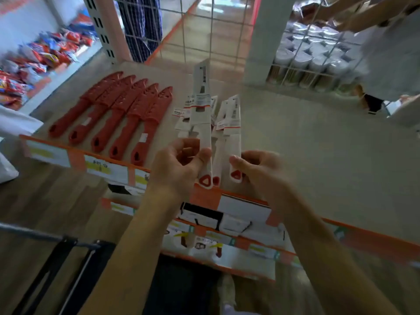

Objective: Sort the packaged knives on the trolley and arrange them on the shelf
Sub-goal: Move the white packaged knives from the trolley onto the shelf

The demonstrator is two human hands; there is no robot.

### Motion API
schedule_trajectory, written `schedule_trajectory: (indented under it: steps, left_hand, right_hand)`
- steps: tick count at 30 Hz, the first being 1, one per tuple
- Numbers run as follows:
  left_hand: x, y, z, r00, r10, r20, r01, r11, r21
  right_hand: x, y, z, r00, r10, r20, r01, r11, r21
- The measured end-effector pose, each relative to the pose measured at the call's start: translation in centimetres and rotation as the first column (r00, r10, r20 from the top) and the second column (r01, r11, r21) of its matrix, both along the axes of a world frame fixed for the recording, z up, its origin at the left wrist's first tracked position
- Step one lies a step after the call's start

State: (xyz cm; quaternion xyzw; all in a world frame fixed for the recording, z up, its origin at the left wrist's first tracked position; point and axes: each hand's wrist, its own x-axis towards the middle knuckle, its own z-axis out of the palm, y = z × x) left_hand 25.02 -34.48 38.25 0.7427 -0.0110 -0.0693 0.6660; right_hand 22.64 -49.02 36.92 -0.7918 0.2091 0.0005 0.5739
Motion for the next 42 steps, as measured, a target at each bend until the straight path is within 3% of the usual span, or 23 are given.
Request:
schedule_trajectory:
  steps: [7, 12, 18, 26, 31, 35, 39, 42]
  left_hand:
    - [-0.1, 0.5, -0.3, 1.000, -0.007, -0.012, 0.007, 1.000, 0.003]
    - [-0.2, 0.9, -0.1, 1.000, -0.028, -0.010, 0.027, 1.000, -0.012]
    - [-0.6, 0.8, -0.3, 0.998, -0.060, -0.006, 0.059, 0.998, -0.013]
    - [-0.8, 0.5, -0.2, 0.995, -0.104, 0.005, 0.104, 0.994, -0.016]
    - [-0.9, 0.1, -0.4, 0.992, -0.120, -0.024, 0.120, 0.992, -0.029]
    - [-1.0, -0.3, -0.3, 0.990, -0.137, -0.020, 0.137, 0.990, -0.011]
    - [-1.3, -1.1, -0.3, 0.984, -0.174, -0.027, 0.174, 0.985, -0.007]
    - [-1.5, -1.9, -0.3, 0.983, -0.181, -0.041, 0.181, 0.983, -0.002]
  right_hand:
    - [0.3, 0.0, 0.0, 0.999, 0.002, -0.040, -0.001, 1.000, 0.016]
    - [-0.3, 0.3, 0.2, 0.999, 0.013, -0.046, -0.021, 0.985, -0.172]
    - [-1.5, 0.4, 0.6, 0.991, 0.105, 0.079, -0.074, 0.944, -0.321]
    - [-0.9, 0.4, 0.5, 0.992, 0.107, 0.064, -0.058, 0.850, -0.523]
    - [-0.4, 0.2, 0.3, 0.995, 0.096, 0.038, -0.060, 0.837, -0.544]
    - [-0.8, -0.2, 0.6, 0.988, 0.104, 0.116, -0.041, 0.892, -0.450]
    - [-1.1, -0.1, 1.6, 0.990, 0.027, 0.136, -0.030, 0.999, 0.017]
    - [-1.0, -0.4, 2.1, 0.991, -0.049, 0.121, 0.028, 0.986, 0.163]
